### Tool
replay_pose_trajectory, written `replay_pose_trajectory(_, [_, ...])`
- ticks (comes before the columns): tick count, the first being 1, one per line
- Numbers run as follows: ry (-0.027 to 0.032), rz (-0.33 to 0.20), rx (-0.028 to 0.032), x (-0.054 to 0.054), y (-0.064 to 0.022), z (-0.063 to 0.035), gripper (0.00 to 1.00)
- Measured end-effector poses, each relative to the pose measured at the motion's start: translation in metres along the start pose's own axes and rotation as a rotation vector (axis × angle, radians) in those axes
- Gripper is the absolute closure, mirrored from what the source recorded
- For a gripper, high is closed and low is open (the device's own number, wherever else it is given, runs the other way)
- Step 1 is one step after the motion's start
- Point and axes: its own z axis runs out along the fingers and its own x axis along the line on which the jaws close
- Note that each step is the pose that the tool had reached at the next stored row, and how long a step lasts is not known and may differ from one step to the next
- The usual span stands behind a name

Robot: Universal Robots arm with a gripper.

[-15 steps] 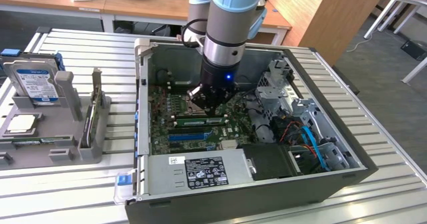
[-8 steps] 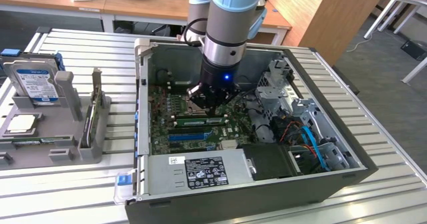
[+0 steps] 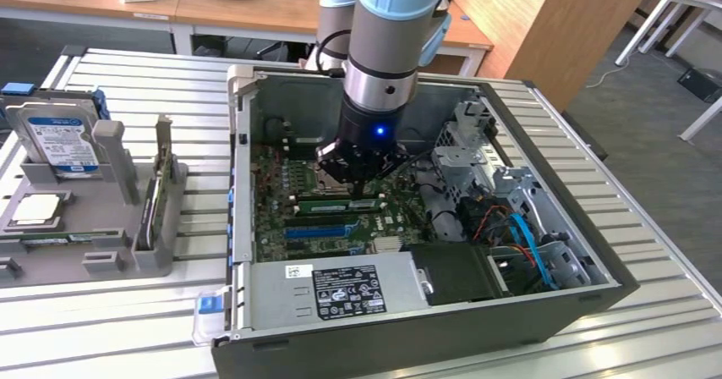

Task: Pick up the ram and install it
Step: 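Press down the ram until it locks into place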

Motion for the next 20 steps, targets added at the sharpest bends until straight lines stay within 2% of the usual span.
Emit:
replay_pose_trajectory(5, [-0.0001,0.0,-0.0001,0.0,0.0001,0.0001,0.89])
replay_pose_trajectory(8, [0.002,0.002,0.0,0.0001,0.0004,0.0002,0.89])
replay_pose_trajectory(15, [0.0187,0.018,0.0004,-0.0001,0.0034,0.0006,0.89])
replay_pose_trajectory(20, [0.0339,0.034,0.0007,-0.0001,0.0054,0.0014,0.89])
